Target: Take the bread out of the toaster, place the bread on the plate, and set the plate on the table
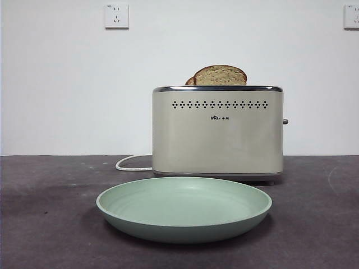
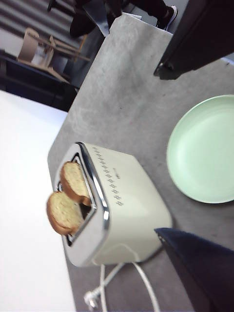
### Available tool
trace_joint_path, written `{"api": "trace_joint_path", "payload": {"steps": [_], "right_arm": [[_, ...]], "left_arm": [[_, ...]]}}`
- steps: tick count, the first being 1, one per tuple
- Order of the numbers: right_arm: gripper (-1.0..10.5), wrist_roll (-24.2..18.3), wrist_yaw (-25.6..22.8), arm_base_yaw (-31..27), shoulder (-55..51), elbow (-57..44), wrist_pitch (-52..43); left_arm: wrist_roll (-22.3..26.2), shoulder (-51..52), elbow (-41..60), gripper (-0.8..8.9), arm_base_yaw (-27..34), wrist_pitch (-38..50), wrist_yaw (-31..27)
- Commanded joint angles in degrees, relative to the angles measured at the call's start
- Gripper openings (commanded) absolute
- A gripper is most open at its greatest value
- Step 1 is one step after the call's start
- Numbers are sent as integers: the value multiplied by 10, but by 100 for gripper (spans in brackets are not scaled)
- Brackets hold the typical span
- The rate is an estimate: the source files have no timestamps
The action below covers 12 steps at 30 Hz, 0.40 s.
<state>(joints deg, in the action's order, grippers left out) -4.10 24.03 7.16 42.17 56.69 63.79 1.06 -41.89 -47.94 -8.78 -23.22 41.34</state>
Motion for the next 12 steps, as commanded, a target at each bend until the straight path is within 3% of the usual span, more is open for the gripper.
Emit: {"api": "trace_joint_path", "payload": {"steps": [1,12], "right_arm": [[512,-2,1,1,2,2,-3],[512,-2,1,1,13,2,-16]], "left_arm": [[7,-45,-1,566,-19,68,2],[9,-219,-4,565,-108,336,-67]]}}
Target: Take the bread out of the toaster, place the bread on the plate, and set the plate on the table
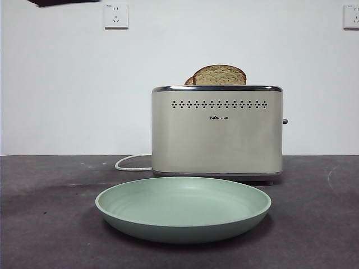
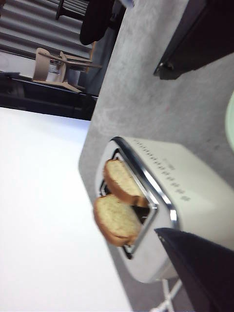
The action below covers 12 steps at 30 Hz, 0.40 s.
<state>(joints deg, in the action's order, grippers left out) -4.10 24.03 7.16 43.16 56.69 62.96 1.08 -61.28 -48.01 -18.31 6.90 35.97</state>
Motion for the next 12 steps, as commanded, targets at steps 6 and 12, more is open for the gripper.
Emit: {"api": "trace_joint_path", "payload": {"steps": [6,12], "right_arm": [[512,-2,1,1,11,2,-10],[512,-2,0,1,15,2,-10]], "left_arm": [[57,-129,-73,565,-51,49,-45],[86,-234,-185,565,-75,32,-48]]}}
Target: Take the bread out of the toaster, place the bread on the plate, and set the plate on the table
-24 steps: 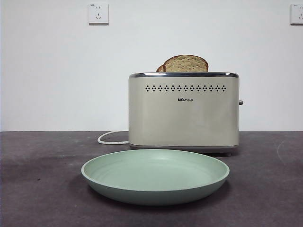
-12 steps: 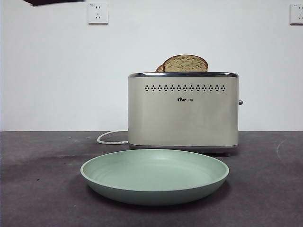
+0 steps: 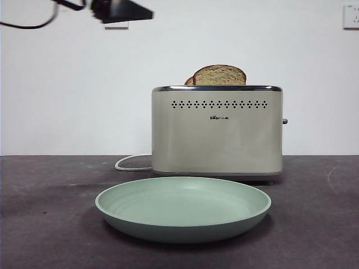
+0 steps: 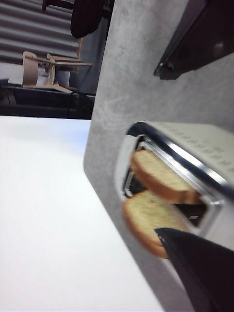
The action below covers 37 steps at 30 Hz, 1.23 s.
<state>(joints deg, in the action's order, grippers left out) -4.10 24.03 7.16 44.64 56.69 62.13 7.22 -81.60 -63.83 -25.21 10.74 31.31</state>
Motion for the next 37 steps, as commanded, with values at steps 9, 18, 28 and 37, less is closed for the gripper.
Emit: {"api": "trace_joint_path", "payload": {"steps": [9,18,28,37], "right_arm": [[508,-2,0,1,0,2,-2],[508,-2,0,1,0,2,-2],[505,-2,0,1,0,2,-2],[505,-2,-1,1,0,2,-2]], "left_arm": [[66,-156,-124,565,-28,-27,-14],[100,-216,-134,561,-42,-14,-44],[95,-250,-134,334,-46,12,-44],[92,-252,-134,104,-51,25,-44]]}}
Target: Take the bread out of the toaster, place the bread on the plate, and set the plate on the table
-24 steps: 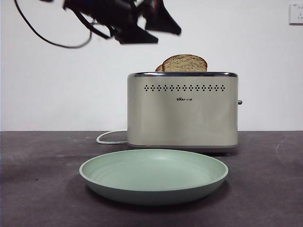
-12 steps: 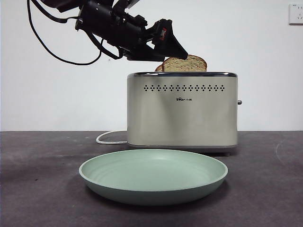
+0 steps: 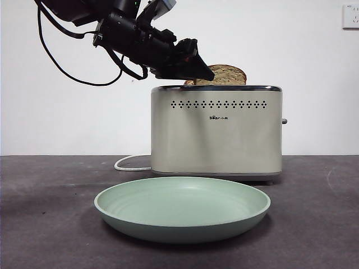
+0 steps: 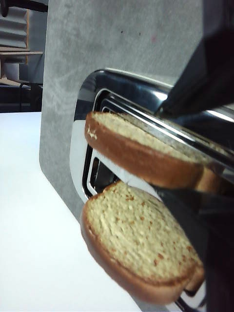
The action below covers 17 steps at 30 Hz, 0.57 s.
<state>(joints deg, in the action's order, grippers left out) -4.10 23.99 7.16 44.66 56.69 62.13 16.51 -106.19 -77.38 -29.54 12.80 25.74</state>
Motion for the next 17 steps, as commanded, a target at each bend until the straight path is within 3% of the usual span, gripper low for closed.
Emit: {"api": "trace_joint_path", "payload": {"steps": [1,4,17], "right_arm": [[505,-2,-1,1,0,2,-2],[505,-2,-1,1,0,2,-2],[504,-2,-1,1,0,2,-2]], "left_arm": [[0,-6,1,76,-7,5,11],[0,-6,1,-12,-7,4,11],[-19,10,1,-9,-5,36,10]]}}
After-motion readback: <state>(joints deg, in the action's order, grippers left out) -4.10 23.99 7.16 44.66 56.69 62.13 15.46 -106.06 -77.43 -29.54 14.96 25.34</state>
